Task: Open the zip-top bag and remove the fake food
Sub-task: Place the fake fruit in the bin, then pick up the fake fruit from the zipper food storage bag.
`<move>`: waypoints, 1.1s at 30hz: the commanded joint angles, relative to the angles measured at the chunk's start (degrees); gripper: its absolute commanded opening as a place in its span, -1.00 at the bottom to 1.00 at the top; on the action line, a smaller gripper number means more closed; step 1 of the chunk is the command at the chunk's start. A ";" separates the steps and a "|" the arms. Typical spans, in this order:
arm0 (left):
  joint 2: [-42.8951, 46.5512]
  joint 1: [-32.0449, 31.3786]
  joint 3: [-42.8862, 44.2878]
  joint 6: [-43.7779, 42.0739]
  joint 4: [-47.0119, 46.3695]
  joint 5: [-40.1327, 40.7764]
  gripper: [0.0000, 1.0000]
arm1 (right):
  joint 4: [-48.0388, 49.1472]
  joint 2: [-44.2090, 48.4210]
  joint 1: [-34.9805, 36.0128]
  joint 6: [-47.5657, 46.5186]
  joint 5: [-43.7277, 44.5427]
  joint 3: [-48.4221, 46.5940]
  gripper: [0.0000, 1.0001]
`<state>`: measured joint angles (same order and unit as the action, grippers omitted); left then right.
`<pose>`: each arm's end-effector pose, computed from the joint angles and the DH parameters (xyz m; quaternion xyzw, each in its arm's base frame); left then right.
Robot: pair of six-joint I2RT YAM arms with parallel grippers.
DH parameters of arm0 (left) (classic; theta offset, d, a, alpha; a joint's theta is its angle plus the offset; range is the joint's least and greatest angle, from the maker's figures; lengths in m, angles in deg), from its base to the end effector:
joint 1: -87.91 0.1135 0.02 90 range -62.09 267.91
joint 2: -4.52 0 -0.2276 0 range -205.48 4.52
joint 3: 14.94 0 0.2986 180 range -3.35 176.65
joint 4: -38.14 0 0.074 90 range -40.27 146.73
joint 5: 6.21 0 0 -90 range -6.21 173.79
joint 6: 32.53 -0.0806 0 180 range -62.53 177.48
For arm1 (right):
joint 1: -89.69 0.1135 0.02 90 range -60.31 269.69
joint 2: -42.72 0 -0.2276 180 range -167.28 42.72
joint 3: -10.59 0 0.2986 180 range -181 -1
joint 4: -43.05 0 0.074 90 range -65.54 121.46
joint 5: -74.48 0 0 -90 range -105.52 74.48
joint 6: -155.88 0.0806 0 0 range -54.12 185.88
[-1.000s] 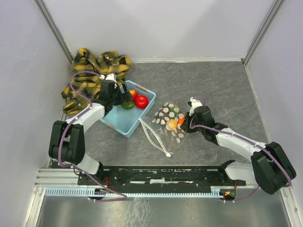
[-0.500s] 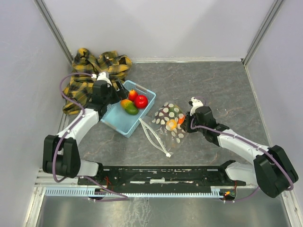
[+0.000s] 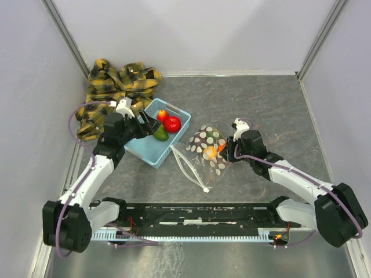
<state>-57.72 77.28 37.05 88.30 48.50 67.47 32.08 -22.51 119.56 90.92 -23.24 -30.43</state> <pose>0.3393 -0.0867 0.2085 -0.0632 0.8154 -0.3086 0.4857 0.2745 0.1701 0.1091 -0.0683 0.8836 0.2648 0.3800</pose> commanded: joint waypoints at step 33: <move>5.37 -13.41 -20.19 13.90 -12.86 -17.35 0.03 | -0.24 -4.18 -0.17 -6.01 -1.54 -9.56 -0.39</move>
<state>-50.09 67.38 18.01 99.21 42.16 48.15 30.50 -25.04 119.56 86.50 -24.51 -36.16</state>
